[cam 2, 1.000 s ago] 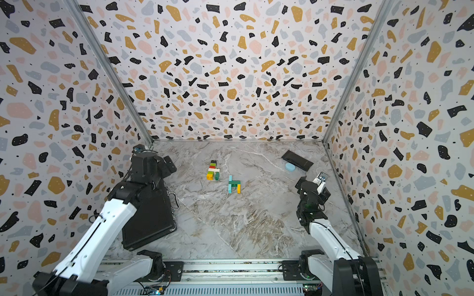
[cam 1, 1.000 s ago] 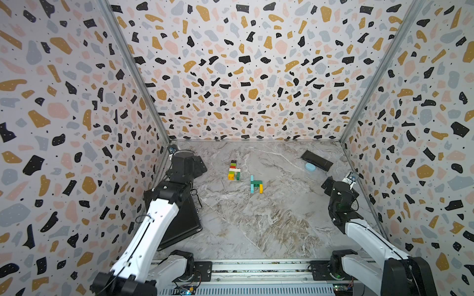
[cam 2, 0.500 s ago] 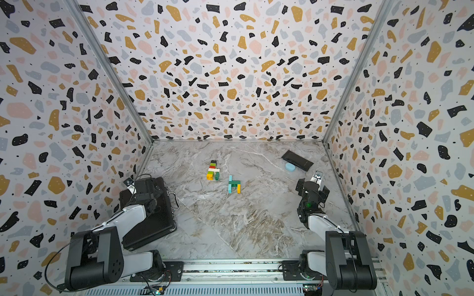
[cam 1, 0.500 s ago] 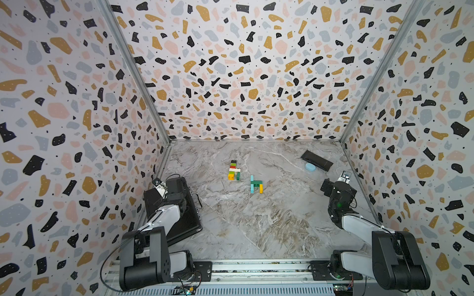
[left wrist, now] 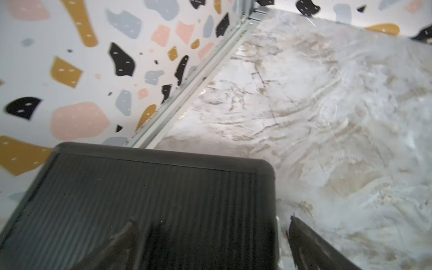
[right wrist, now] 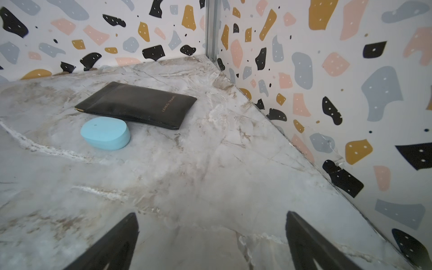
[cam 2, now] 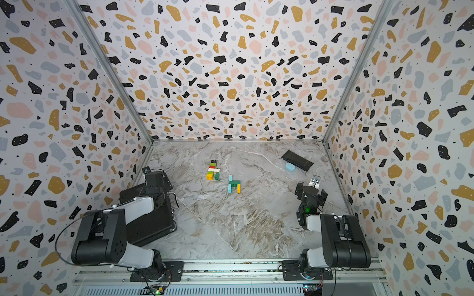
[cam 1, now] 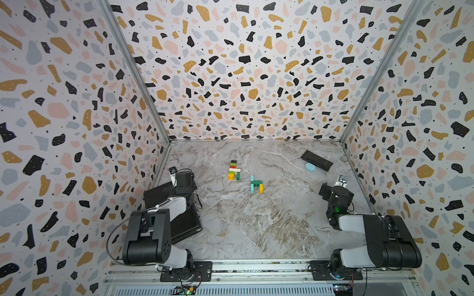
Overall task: Assemble the letter h with lego
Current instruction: Reset both arms
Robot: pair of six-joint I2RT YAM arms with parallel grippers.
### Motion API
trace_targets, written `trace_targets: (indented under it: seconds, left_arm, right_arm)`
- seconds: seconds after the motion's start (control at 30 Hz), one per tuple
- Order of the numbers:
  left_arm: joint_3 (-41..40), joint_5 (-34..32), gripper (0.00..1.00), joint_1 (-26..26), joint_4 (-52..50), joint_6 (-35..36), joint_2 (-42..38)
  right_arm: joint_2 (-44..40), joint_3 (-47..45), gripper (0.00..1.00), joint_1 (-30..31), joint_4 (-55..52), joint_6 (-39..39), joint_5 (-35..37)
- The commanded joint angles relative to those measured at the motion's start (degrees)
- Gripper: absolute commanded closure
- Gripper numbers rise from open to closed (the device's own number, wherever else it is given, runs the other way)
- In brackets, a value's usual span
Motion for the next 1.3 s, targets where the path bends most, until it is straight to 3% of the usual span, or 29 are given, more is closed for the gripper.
trace_targets:
  seconds: [0.0, 0.07, 0.13, 0.2, 0.37, 0.53, 0.6, 0.7, 0.77, 0.87, 0.97, 1.07, 1.27]
  left_arm:
    - [-3.91, 0.88, 0.01, -2.07, 11.96, 6.76, 0.03]
    - [-6.35, 3.16, 0.01, -2.99, 15.44, 8.78, -1.07]
    - [-9.39, 6.07, 0.01, -3.66, 21.31, 11.04, -1.57]
    - [-11.33, 9.33, 0.01, -3.67, 24.21, 12.21, -2.03]
    - [-12.37, 14.27, 0.01, -3.67, 26.25, 14.48, -2.17]
    - [-12.47, 15.65, 0.01, -2.85, 26.3, 14.15, -2.3]
    - [-13.31, 19.53, 0.01, -0.61, 26.86, 12.63, -2.23]
    - [-16.85, 17.95, 0.01, -0.76, 39.23, 12.85, 1.91]
    - [-15.57, 17.65, 0.01, -1.07, 31.83, 12.52, -0.94]
    - [-16.59, 16.44, 0.01, -1.49, 36.48, 12.86, 0.71]
    - [-14.8, 22.97, 0.01, 2.12, 31.42, 11.08, -0.1]
    - [-15.52, 23.12, 0.01, 2.31, 33.5, 11.02, 0.13]
    - [-16.07, 23.36, 0.01, 2.22, 34.2, 11.11, -0.19]
  right_arm:
    - [-0.42, -0.13, 0.01, -0.26, 1.93, -1.07, -3.24]
    - [2.04, -0.11, 0.01, -0.25, 4.11, -2.66, -7.19]
    - [7.75, -1.73, 0.01, -0.22, 14.65, -4.55, -9.17]
    - [3.68, -1.77, 0.01, -0.27, 8.25, -4.61, -11.66]
    - [8.2, -7.61, 0.0, 1.47, 25.73, -7.42, -11.58]
    - [6.85, -4.82, 0.0, 3.56, 18.9, -9.58, -10.65]
    - [6.9, -4.49, 0.0, 4.04, 18.46, -9.95, -9.85]
    - [6.63, -3.85, 0.0, 4.12, 16.81, -9.93, -9.64]
    - [6.72, -4.07, 0.0, 4.43, 17.36, -10.32, -9.31]
    - [7.07, -3.76, 0.0, 5.61, 17.15, -11.94, -9.24]
    - [6.82, 0.35, 0.0, 5.24, 8.9, -10.98, -9.11]
    - [6.28, 5.3, 0.0, 0.2, -1.96, -7.37, -17.58]
    - [6.41, 4.92, 0.0, 0.03, -0.75, -7.32, -17.86]
